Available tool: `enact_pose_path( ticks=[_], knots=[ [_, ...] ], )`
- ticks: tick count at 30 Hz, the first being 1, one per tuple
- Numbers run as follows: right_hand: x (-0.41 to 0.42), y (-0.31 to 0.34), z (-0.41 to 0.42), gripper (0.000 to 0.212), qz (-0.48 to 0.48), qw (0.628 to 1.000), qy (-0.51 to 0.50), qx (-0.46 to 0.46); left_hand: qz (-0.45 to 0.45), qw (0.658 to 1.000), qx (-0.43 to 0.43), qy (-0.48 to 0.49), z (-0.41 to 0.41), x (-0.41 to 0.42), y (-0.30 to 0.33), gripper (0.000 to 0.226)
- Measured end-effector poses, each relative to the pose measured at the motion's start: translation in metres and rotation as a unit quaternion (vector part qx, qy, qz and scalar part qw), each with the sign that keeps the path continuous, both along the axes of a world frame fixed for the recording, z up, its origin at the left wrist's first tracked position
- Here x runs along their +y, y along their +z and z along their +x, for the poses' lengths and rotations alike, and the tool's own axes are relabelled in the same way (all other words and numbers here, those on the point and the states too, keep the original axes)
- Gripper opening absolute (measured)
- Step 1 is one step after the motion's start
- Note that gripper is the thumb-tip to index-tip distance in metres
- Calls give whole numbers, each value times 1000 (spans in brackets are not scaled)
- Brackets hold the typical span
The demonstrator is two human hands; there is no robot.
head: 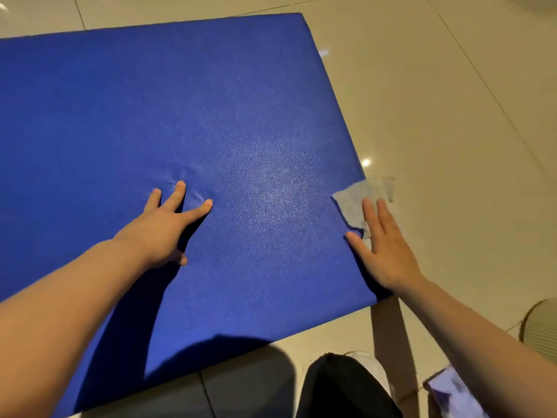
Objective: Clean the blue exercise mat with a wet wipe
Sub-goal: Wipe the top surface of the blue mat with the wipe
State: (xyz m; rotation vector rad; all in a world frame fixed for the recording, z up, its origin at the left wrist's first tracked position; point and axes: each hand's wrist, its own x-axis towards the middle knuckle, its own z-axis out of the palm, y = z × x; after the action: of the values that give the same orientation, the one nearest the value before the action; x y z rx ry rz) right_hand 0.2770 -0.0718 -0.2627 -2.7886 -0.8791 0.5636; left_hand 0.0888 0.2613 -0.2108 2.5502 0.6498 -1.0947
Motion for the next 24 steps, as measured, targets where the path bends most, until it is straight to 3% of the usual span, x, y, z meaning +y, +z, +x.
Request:
enact_pose_path(
  ticks=[4,10,16,20,22,24],
  knots=[
    [-20,7,-33,58,6,998,60,-7,3,1000,-6,5,-1,-2,-1,110],
    [5,11,-126,59,24,974,226,13,15,1000,-9,14,0,-4,0,110],
    [31,3,-72,54,3,963,269,-21,39,999,3,2,0,-10,6,110],
    [59,-6,-22,59,7,980,192,-44,44,998,6,37,5,-14,14,90],
    [71,-9,-2,61,26,990,129,-53,105,986,-91,93,13,-16,12,72],
    [83,-11,11,65,30,995,71,-58,136,945,-242,175,24,-15,7,63]
  ],
)
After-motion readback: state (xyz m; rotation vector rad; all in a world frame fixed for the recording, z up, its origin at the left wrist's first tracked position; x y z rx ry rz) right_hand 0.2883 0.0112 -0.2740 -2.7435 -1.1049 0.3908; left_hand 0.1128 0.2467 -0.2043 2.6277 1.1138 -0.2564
